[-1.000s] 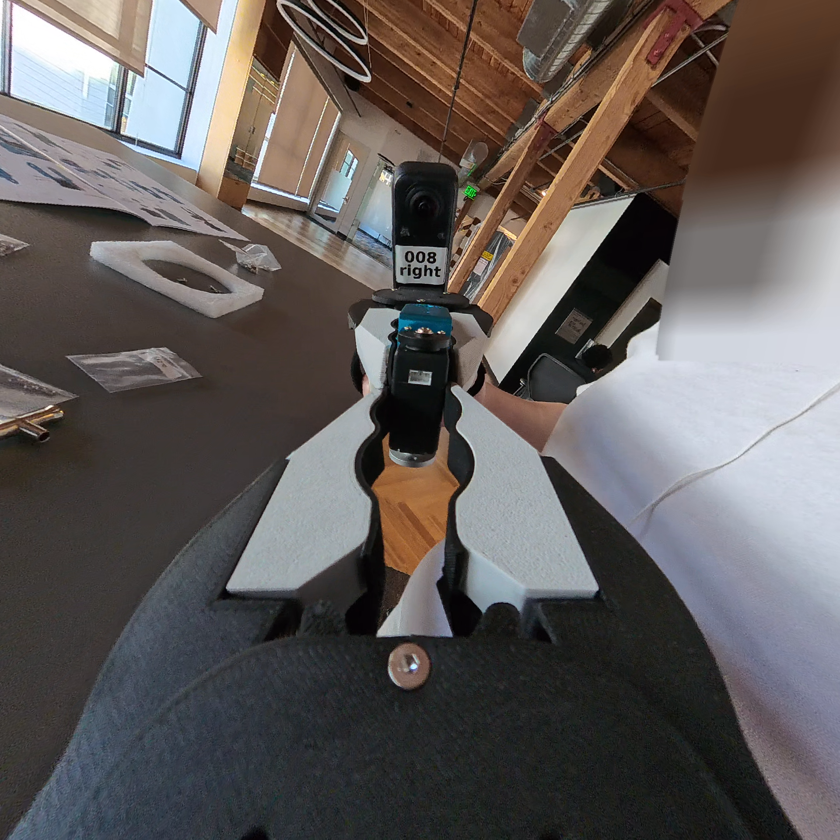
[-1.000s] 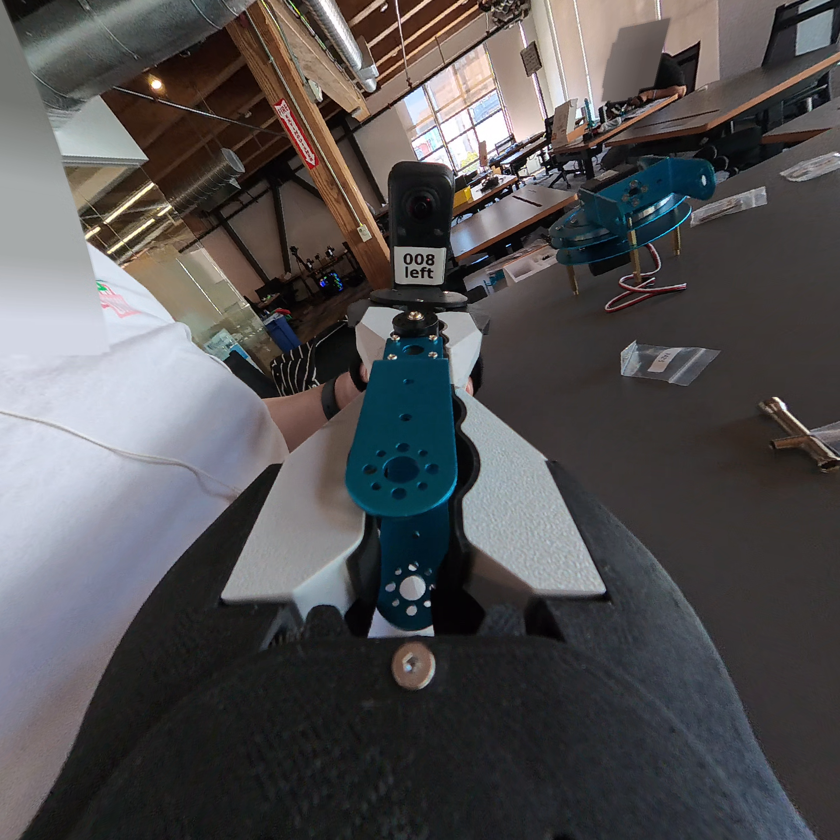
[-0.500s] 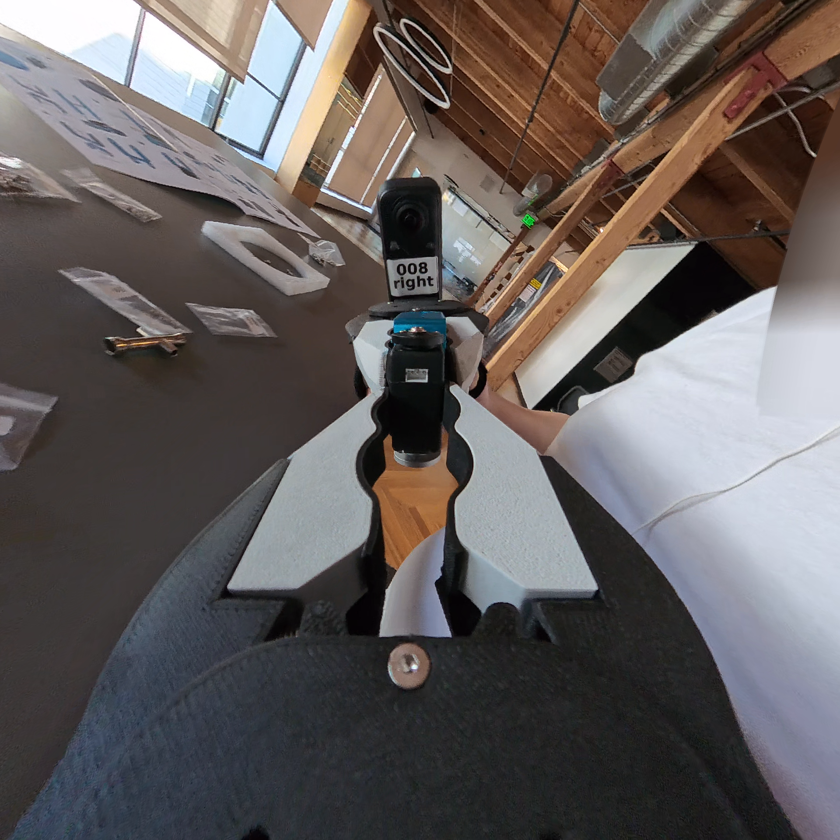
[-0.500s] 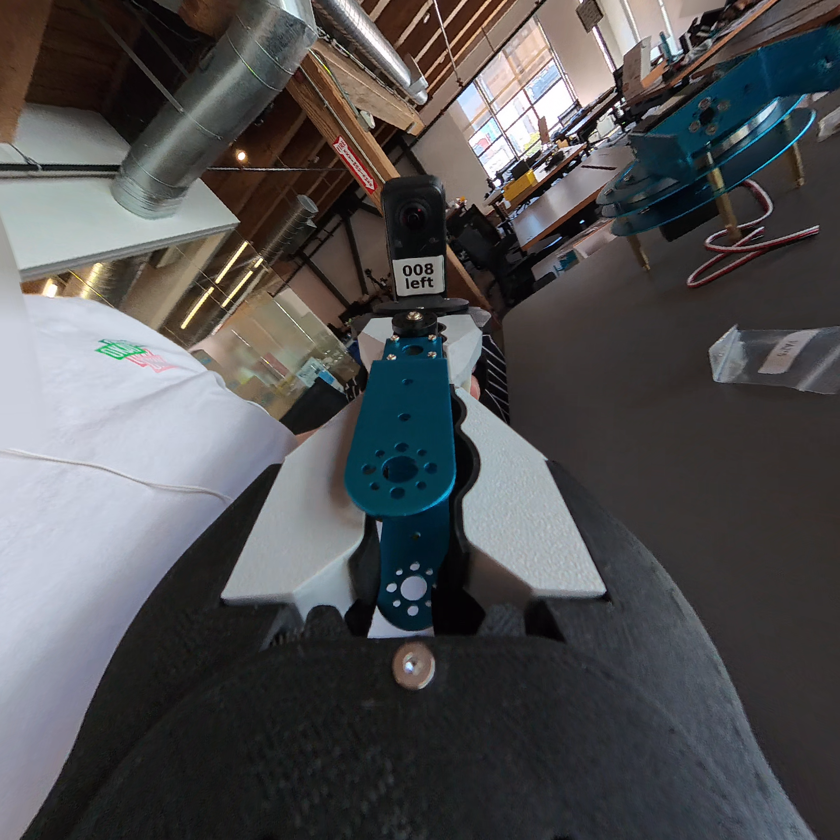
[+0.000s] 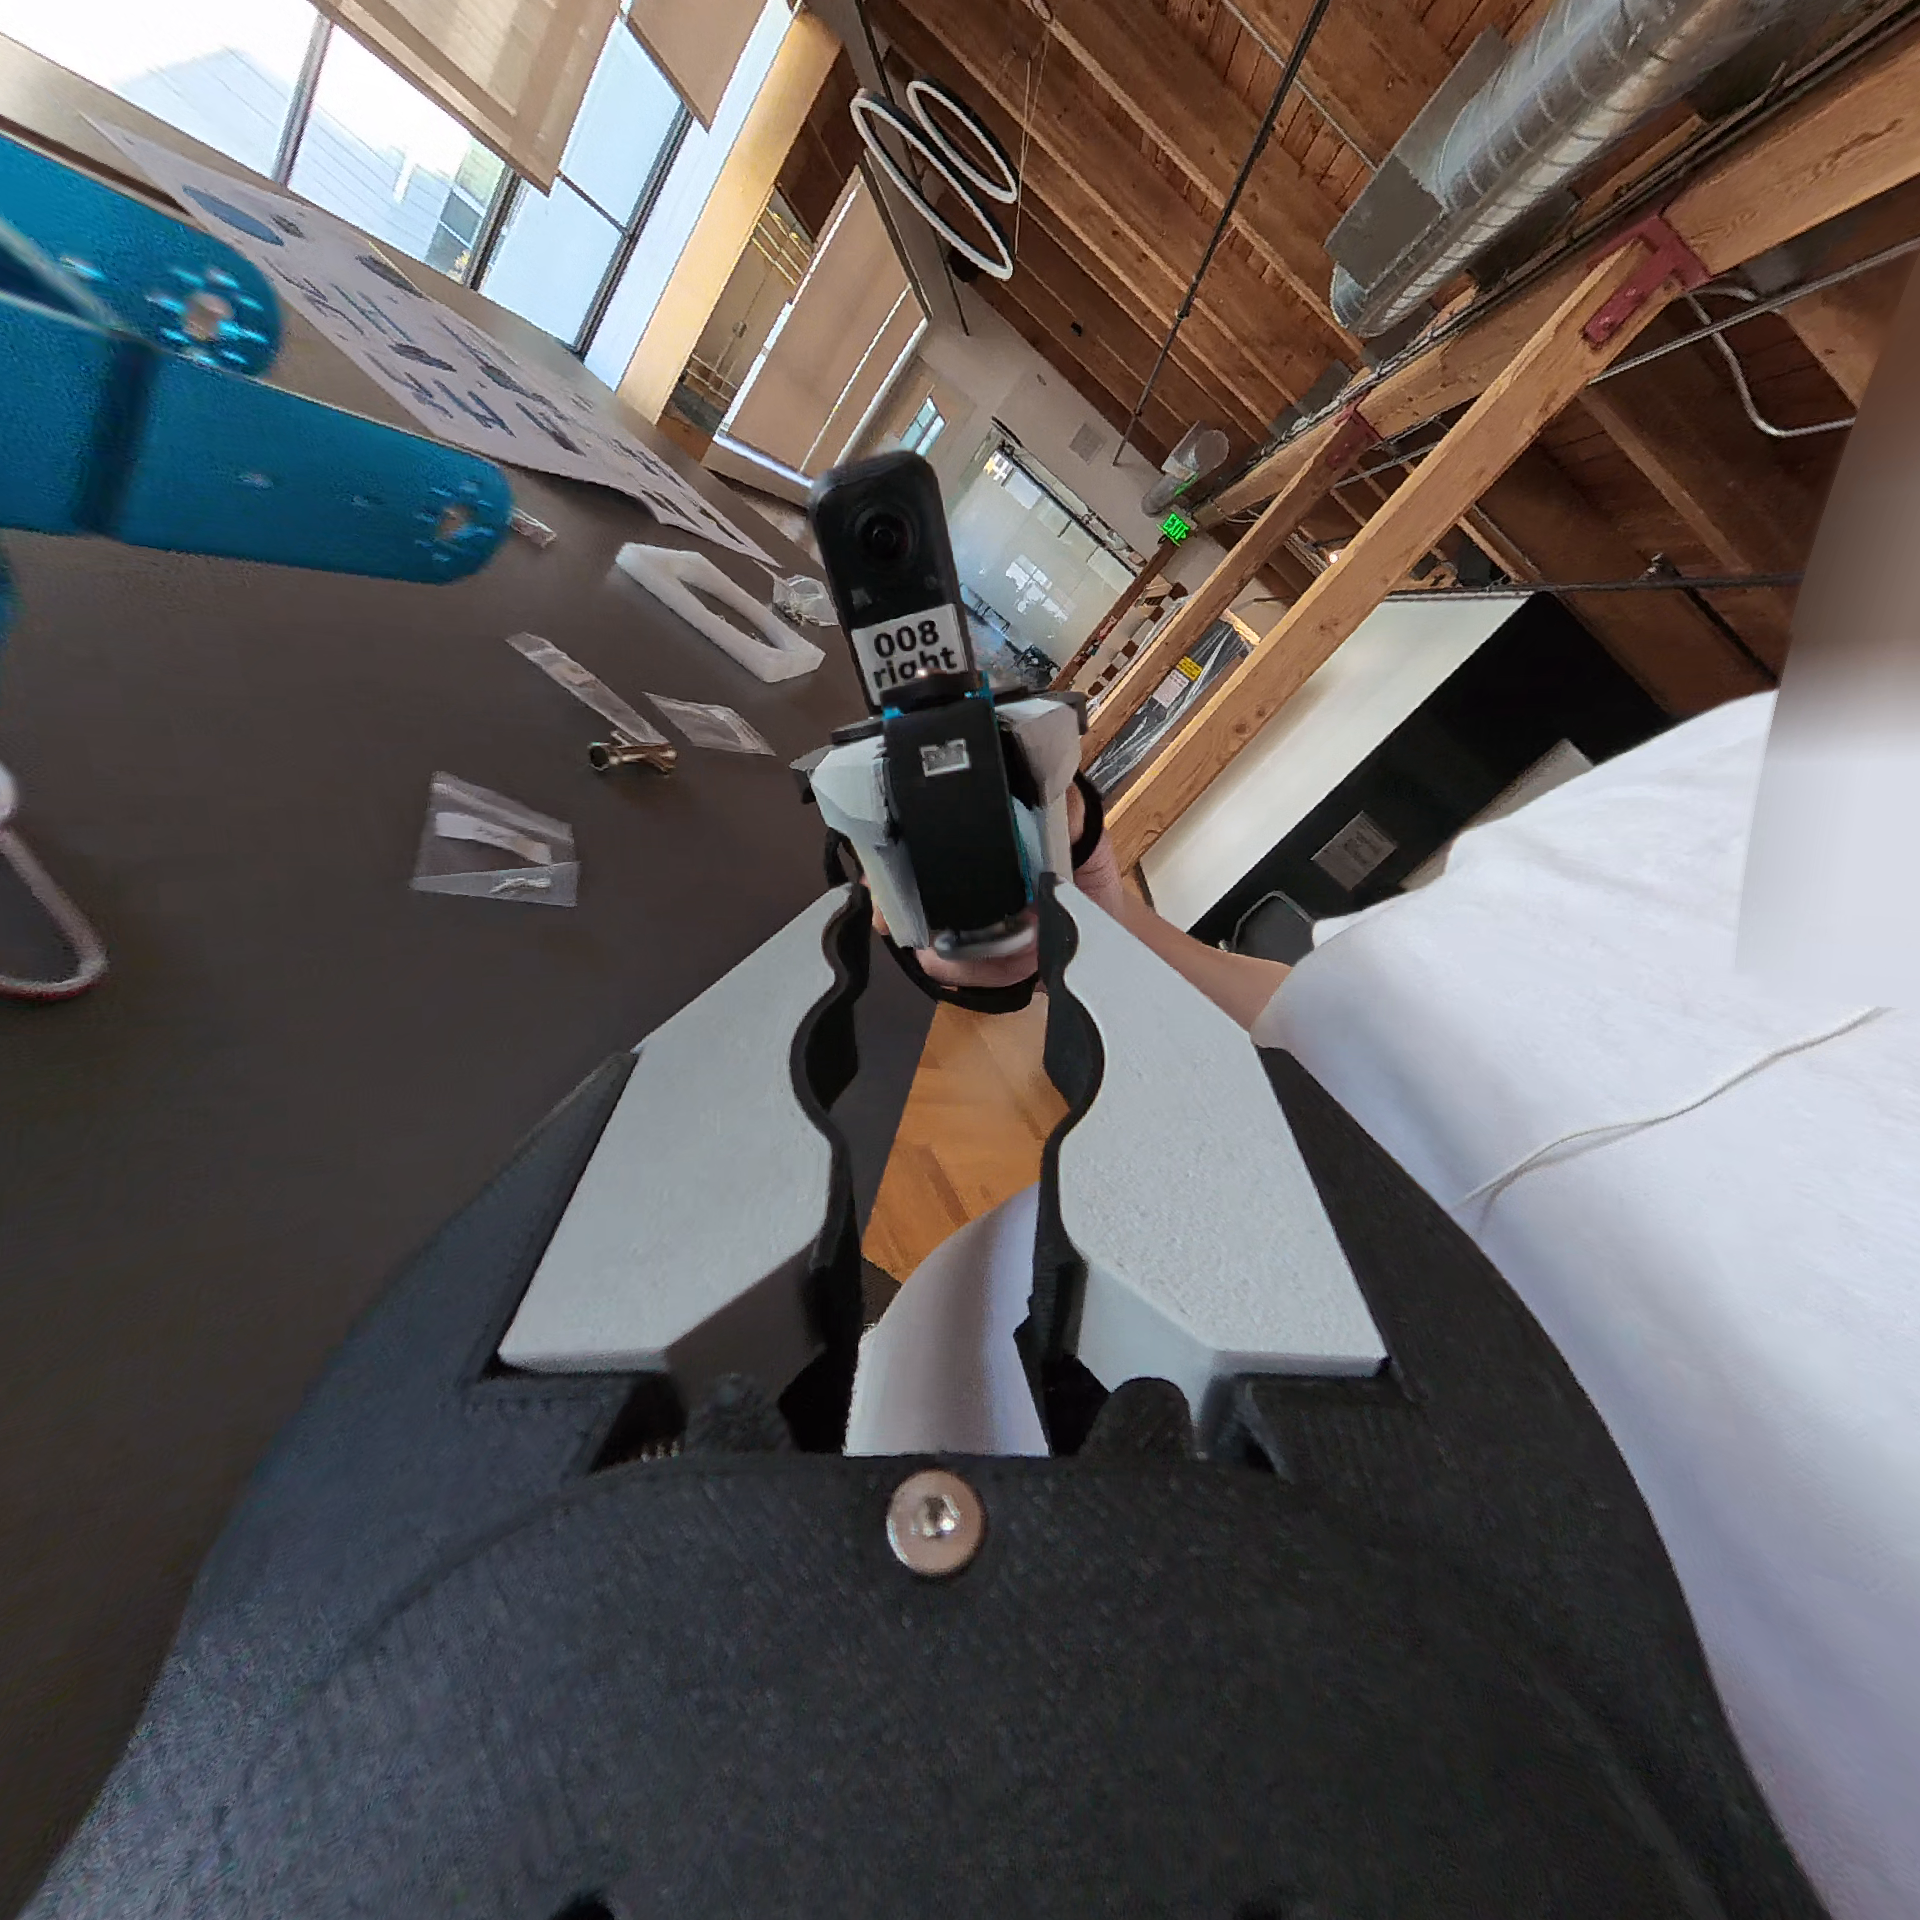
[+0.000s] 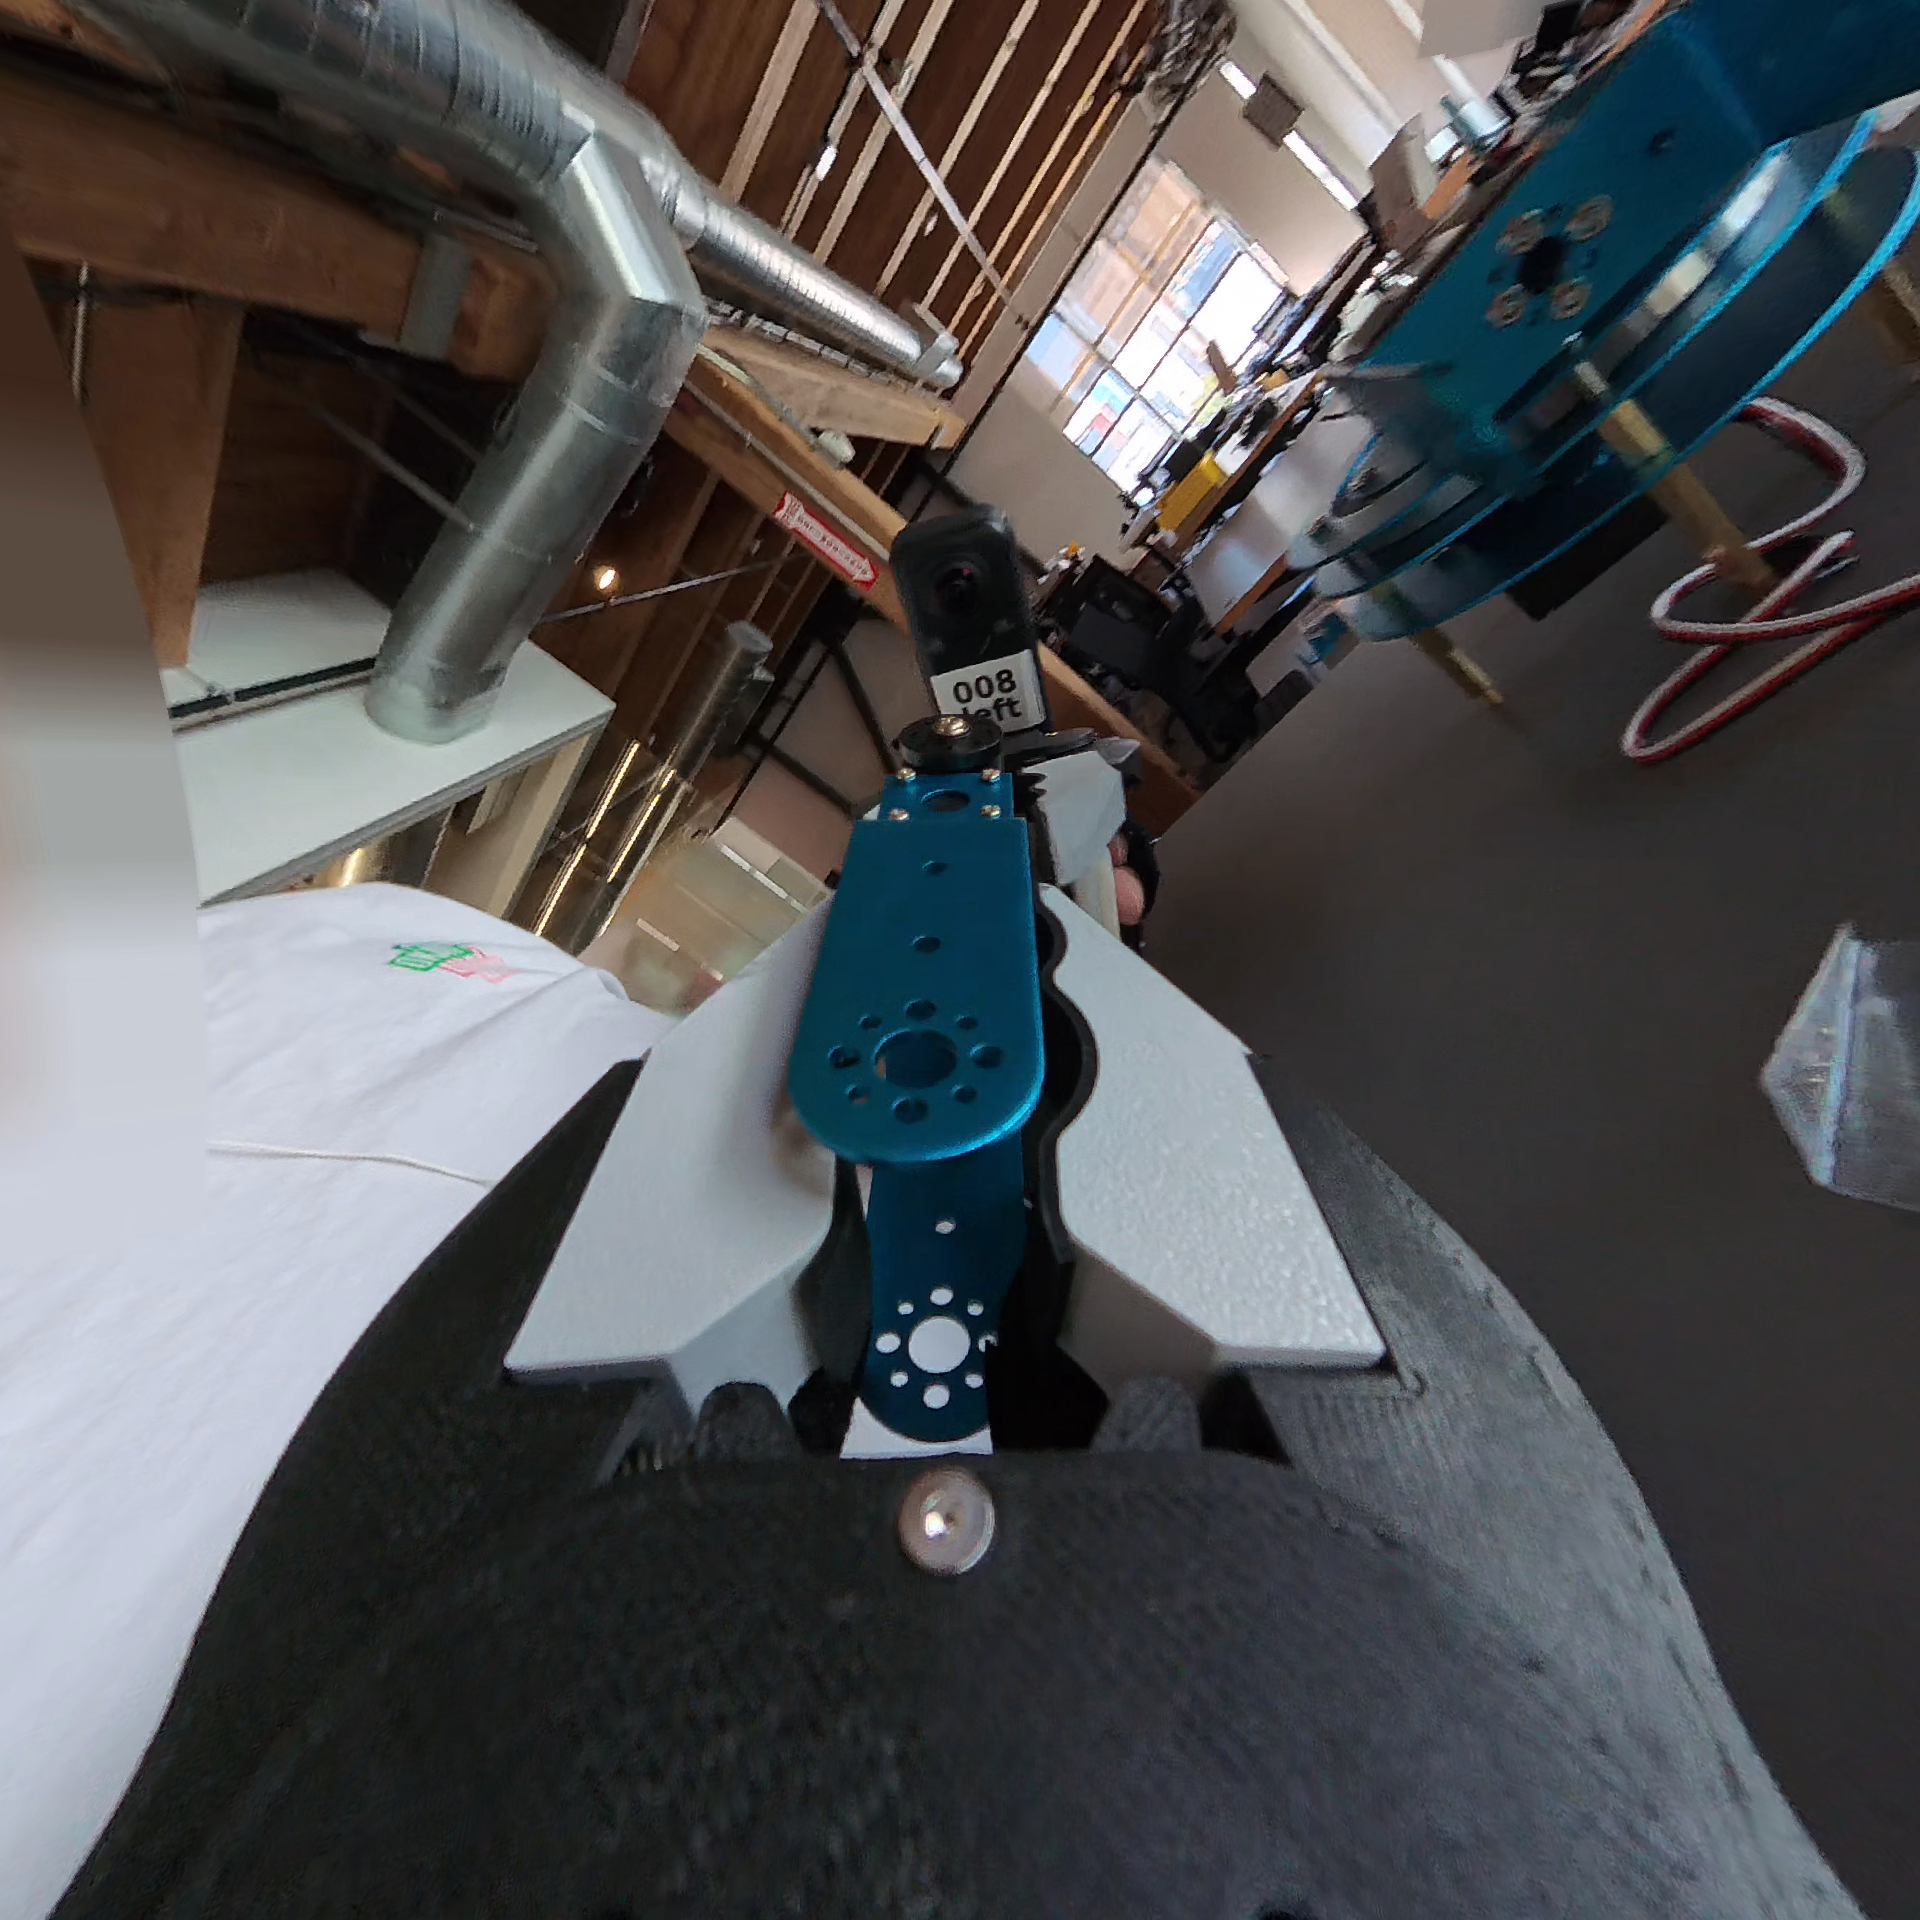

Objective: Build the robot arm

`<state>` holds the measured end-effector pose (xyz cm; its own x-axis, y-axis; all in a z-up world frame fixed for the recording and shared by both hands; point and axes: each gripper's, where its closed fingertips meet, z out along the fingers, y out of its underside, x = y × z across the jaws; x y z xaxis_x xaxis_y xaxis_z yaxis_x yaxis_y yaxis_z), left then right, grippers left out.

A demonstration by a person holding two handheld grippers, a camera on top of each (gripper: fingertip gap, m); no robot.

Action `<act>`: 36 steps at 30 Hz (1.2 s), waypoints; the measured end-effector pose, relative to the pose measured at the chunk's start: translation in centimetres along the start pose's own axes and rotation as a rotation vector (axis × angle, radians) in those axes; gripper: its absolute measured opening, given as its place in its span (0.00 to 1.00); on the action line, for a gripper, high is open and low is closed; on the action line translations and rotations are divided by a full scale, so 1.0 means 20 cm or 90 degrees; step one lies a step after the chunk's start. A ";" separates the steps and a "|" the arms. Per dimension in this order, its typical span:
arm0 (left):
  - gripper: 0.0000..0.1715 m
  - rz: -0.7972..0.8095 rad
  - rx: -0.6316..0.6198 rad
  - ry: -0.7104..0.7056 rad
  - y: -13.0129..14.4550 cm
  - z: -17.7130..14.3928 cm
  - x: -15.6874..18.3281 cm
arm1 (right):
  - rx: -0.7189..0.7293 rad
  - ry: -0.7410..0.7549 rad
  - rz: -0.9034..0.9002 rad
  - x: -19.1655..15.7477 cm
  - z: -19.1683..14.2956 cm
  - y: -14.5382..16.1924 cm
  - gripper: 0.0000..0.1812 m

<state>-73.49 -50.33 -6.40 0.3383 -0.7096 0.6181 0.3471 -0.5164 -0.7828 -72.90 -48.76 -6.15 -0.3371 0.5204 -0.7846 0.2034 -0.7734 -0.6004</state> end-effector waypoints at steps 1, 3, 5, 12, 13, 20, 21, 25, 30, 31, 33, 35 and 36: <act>0.18 -0.003 0.003 0.003 -0.02 -0.04 -0.02 | 0.011 0.017 0.005 0.02 0.00 -0.02 0.15; 0.18 -0.003 0.005 0.010 -0.04 -0.11 -0.05 | 0.036 0.062 0.012 0.08 -0.01 -0.07 0.15; 0.18 -0.011 -0.005 0.026 -0.04 -0.16 -0.08 | 0.069 0.108 0.031 0.13 -0.05 -0.12 0.15; 0.15 -0.045 -0.055 0.088 -0.06 -0.18 -0.09 | 0.175 0.147 0.090 0.15 -0.19 -0.25 0.15; 0.15 -0.043 -0.065 0.090 -0.06 -0.17 -0.10 | 0.178 0.157 0.091 0.16 -0.20 -0.25 0.15; 0.15 0.094 -0.110 0.123 -0.05 -0.05 -0.02 | 0.184 0.263 0.000 0.16 -0.28 -0.26 0.16; 0.15 0.133 -0.116 0.114 -0.05 -0.03 -0.02 | 0.185 0.280 -0.031 0.14 -0.29 -0.27 0.16; 0.14 0.247 -0.125 0.080 -0.05 0.06 -0.05 | 0.164 0.351 -0.179 0.07 -0.37 -0.30 0.15; 0.14 0.233 -0.133 0.094 -0.02 0.17 -0.03 | 0.117 0.407 -0.355 -0.01 -0.47 -0.33 0.15; 0.14 0.230 -0.134 0.092 -0.02 0.19 -0.03 | 0.103 0.416 -0.387 -0.02 -0.50 -0.33 0.15; 0.14 0.224 -0.134 0.086 0.00 0.24 -0.02 | 0.075 0.429 -0.450 -0.04 -0.55 -0.33 0.16; 0.14 0.214 -0.131 0.076 0.00 0.31 -0.01 | 0.058 0.441 -0.503 -0.06 -0.62 -0.35 0.16; 0.14 0.211 -0.128 0.070 0.00 0.35 -0.01 | 0.052 0.441 -0.521 -0.07 -0.66 -0.35 0.16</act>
<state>-67.46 -46.88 -6.03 0.3042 -0.8949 0.3267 0.0534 -0.3263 -0.9437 -61.62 -39.28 -2.84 0.2571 0.9630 -0.0811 0.0814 -0.1052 -0.9911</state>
